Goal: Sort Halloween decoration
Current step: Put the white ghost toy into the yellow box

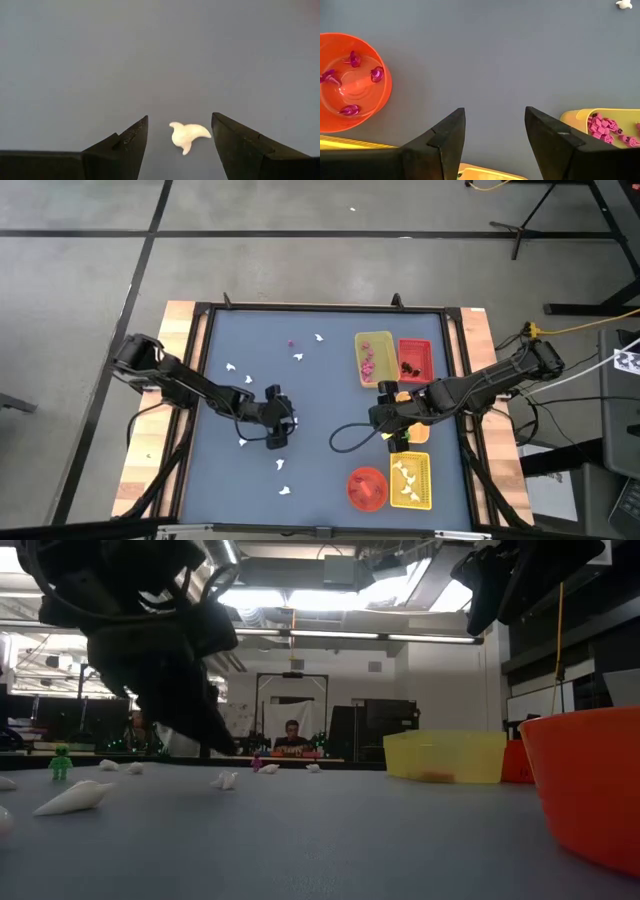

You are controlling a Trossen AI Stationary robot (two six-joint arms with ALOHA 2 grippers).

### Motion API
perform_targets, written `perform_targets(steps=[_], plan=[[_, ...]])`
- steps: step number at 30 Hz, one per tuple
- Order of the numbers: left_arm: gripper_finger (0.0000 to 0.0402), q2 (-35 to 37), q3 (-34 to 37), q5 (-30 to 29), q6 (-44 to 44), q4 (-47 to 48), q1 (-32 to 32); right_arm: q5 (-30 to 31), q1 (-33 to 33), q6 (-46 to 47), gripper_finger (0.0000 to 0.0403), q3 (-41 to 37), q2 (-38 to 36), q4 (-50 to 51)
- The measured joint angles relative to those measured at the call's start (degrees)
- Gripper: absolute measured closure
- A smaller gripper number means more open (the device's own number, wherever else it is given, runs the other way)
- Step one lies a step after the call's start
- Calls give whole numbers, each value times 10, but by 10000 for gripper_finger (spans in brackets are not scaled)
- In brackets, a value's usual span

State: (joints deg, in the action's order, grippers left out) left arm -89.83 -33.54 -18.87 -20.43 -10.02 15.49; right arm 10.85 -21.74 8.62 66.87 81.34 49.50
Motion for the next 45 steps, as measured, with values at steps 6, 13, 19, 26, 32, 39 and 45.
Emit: perform_targets(steps=[6,13,19,26,32,39,45], plan=[[199,-6,0,1,0,0,-1,0,0,0,198,0,0,0],[199,-11,0,1,0,2,-2,0,0,0,198,0,0,0],[199,-35,0,7,0,-12,-9,0,0,0,198,0,0,0],[199,-44,-1,36,0,-20,-19,0,0,-1,198,0,0,0],[199,-44,0,59,0,-21,-24,0,0,-1,198,0,0,1],[199,-45,0,66,1,-20,-25,0,0,-1,198,0,0,1],[200,-45,0,66,1,-20,-25,0,0,-1,198,0,0,1]])
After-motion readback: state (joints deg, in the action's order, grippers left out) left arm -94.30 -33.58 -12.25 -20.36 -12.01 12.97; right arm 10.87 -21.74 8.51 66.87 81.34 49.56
